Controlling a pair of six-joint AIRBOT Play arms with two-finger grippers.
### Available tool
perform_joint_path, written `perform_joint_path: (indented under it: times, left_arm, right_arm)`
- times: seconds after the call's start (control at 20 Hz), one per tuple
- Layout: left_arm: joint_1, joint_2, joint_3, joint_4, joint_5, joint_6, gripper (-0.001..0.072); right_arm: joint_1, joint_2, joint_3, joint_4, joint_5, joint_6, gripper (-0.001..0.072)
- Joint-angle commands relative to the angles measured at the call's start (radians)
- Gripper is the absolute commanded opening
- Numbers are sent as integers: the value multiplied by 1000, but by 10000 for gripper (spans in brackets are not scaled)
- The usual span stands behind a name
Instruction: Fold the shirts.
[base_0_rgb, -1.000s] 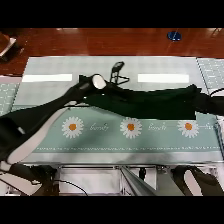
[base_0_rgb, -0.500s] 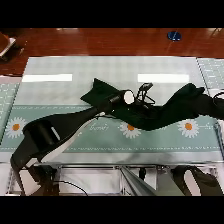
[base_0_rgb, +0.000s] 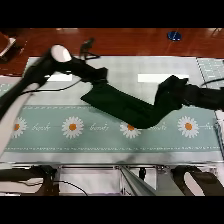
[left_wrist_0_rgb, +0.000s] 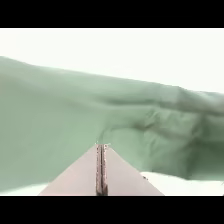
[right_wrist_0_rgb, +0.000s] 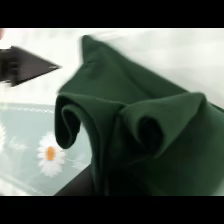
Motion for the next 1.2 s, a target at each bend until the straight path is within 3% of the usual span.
perform_joint_path:
  times: [0.0, 0.25, 0.55, 0.6, 0.65, 0.8, 0.95, 1.05, 1.15]
  left_arm:
    - [154, 326, -288, 50, 53, 24, 18]
    - [168, 725, -729, 11, 169, 16, 18]
    - [158, 832, -926, -42, 199, -18, 18]
    - [153, 832, -932, -42, 217, -19, 18]
    - [150, 832, -934, -42, 238, -19, 18]
    - [150, 832, -934, -50, 280, -19, 18]
    - [150, 832, -935, -49, 287, -19, 18]
    - [150, 832, -935, -49, 288, -19, 18]
    - [150, 832, -935, -49, 288, -19, 18]
  right_arm:
    - [238, -208, 99, 37, -196, -2, 29]
    - [472, -635, 412, 42, -283, 2, 29]
    - [571, -989, 659, 68, -302, 65, 34]
    - [575, -1024, 678, 106, -303, 66, 160]
    - [580, -1048, 690, 148, -300, 50, 421]
    - [539, -1031, 700, 152, -230, 25, 408]
    - [392, -912, 700, 108, -15, 25, 408]
    - [267, -786, 700, -23, 131, 39, 407]
    - [157, -628, 689, -278, 232, 65, 407]
